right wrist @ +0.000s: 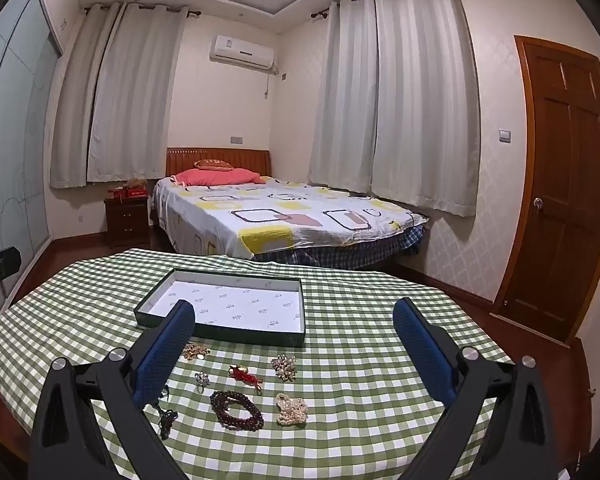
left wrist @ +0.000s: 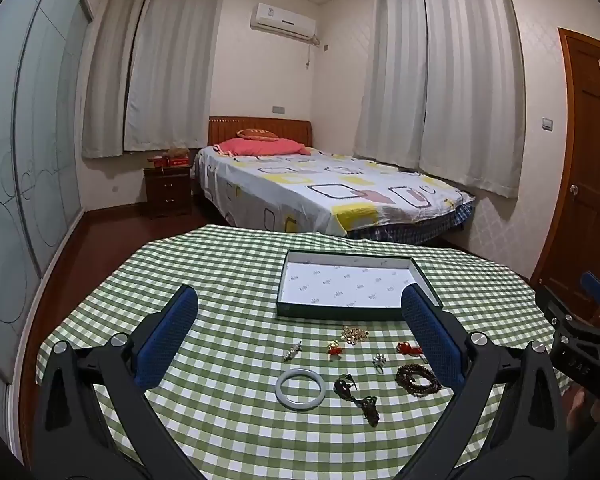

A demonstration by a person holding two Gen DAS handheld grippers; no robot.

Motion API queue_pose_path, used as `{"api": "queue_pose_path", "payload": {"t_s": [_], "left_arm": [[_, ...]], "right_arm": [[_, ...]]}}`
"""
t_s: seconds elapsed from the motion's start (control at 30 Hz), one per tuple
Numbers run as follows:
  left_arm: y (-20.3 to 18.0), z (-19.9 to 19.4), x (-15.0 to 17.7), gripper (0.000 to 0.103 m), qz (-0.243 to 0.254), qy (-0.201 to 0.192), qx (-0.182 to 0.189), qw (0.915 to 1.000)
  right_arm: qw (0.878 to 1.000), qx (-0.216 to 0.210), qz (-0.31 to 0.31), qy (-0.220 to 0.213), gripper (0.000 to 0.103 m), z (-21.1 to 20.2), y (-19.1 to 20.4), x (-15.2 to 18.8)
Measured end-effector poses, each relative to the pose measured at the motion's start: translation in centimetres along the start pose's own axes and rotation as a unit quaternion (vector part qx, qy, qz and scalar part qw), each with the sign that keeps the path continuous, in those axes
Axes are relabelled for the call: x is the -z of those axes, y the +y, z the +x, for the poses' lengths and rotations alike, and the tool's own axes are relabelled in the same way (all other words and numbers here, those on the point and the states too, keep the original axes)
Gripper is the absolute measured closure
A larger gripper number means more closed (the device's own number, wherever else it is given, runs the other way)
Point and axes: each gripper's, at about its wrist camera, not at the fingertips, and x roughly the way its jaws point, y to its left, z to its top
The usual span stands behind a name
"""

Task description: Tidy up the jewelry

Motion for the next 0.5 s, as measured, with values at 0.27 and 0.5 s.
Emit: {"api": "queue_pose_path", "payload": {"t_s": [0.27,0.5], "left_arm": [[0.3,-0.7,-1.3,0.004,0.004,-0.010,-0.001,0.9999],[-0.2,-1.8,-1.6,0.004,0.008,-0.024,-0.007,0.9997]], "right_arm": [[1.000,0.003,-0.003,0.001,0.006,0.0,0.4,0.0],[1.000,-0.002,0.007,-0.007,0.006,-0.6,-0.5,-0.6]]}}
